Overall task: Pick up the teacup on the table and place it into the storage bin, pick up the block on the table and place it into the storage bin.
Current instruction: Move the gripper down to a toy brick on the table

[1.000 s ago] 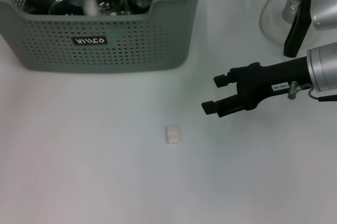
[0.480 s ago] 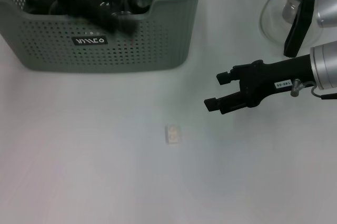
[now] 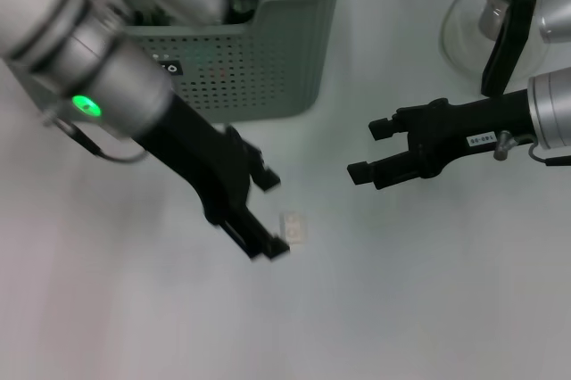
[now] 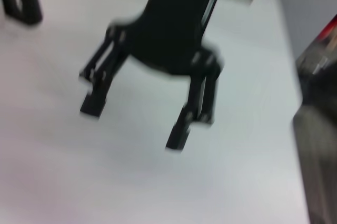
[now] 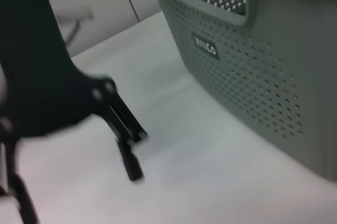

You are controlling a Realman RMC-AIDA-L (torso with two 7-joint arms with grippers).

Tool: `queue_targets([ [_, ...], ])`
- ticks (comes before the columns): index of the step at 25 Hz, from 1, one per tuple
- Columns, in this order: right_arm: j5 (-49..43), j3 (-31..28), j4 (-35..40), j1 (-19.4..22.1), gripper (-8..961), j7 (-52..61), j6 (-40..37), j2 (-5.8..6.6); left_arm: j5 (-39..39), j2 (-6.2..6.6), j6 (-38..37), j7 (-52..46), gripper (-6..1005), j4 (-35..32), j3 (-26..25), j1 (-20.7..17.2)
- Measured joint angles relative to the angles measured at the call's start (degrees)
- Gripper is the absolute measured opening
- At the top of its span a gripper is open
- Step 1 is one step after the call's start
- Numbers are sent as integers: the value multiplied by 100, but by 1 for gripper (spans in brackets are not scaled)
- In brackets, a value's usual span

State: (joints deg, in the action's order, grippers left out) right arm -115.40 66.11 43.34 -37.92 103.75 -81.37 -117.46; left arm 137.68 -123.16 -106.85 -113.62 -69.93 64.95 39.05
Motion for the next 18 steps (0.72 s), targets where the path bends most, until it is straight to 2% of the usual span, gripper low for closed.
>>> queue_targets([
  [3, 0, -9, -10, -5, 947, 18, 3, 1, 304, -126, 459, -86, 951, 77, 745, -6],
  [6, 0, -10, -15, -5, 947, 37, 8, -6, 347, -126, 1003, -418, 950, 166, 1630, -13],
  [18, 0, -11, -33, 37, 947, 65, 7, -21, 847, -132, 2125, -1083, 947, 145, 2668, 12],
])
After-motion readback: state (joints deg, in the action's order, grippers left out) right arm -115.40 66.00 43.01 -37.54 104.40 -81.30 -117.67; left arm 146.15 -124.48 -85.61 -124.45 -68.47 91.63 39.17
